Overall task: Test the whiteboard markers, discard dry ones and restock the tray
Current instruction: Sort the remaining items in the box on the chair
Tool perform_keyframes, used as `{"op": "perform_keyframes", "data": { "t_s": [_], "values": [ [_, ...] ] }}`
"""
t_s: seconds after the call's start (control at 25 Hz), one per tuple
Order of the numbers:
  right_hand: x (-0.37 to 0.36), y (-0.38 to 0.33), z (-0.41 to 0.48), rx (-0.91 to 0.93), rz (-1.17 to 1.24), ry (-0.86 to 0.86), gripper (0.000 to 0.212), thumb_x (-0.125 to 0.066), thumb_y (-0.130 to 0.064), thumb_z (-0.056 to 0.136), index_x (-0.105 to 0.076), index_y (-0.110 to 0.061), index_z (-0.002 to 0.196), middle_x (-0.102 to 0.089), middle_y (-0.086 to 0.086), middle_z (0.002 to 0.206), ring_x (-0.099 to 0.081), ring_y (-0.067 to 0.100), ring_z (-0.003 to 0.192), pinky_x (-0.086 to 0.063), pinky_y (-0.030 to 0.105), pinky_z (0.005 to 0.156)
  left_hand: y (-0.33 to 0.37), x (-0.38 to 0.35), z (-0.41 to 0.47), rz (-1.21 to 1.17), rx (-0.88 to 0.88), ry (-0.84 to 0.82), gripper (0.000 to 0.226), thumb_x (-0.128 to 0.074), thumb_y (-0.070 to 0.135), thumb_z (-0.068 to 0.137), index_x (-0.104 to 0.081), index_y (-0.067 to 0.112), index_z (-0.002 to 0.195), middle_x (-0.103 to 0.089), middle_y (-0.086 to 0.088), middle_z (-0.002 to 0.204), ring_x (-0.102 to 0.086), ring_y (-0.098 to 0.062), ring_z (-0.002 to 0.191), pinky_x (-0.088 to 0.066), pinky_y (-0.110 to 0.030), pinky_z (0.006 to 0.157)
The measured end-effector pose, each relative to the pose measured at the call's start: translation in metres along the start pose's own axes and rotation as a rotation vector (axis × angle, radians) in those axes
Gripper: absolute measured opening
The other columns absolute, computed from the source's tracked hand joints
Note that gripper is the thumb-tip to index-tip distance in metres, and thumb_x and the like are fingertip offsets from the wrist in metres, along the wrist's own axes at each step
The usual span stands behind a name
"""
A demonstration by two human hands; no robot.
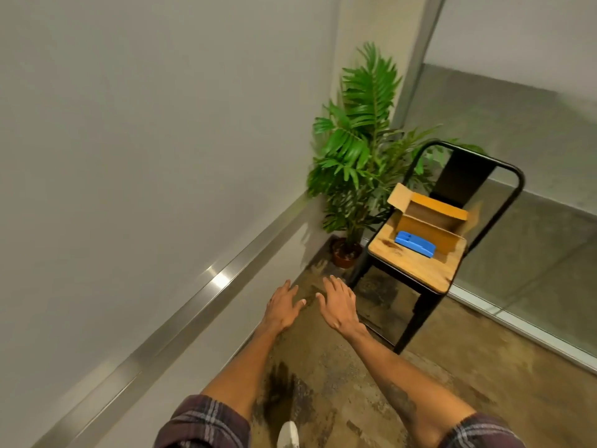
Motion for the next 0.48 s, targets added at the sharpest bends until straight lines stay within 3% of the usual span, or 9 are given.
{"op": "perform_keyframes", "data": {
  "t_s": [0.16,0.48],
  "values": [
    [0.022,0.041,0.026,-0.138,0.086,0.064,0.051,-0.039,-0.037,0.102,-0.034,-0.018,0.150,-0.028,0.004,0.159,-0.022,0.024,0.147,-0.019,0.044,0.118,0.031,-0.005,0.058,-0.001,-0.123,-0.077,0.059,-0.050,0.038,0.102,-0.033,0.018,0.154,-0.023,-0.006,0.163,-0.023,-0.025,0.150,-0.018,-0.037,0.123],
    [0.060,0.121,0.053,-0.486,0.524,0.248,0.051,-0.050,-0.032,0.101,-0.040,-0.015,0.148,-0.037,0.007,0.154,-0.029,0.026,0.144,-0.025,0.041,0.118,0.101,-0.029,0.131,-0.081,-0.252,-0.125,0.057,-0.056,0.025,0.100,-0.035,0.015,0.153,-0.031,-0.004,0.160,-0.025,-0.020,0.149,-0.020,-0.034,0.123]
  ]
}}
Point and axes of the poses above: each hand's wrist, its own z-axis towards the middle knuckle, its own x-axis out of the back of the hand, y = z × x, the point moved 4 cm from there along z, towards the middle knuckle
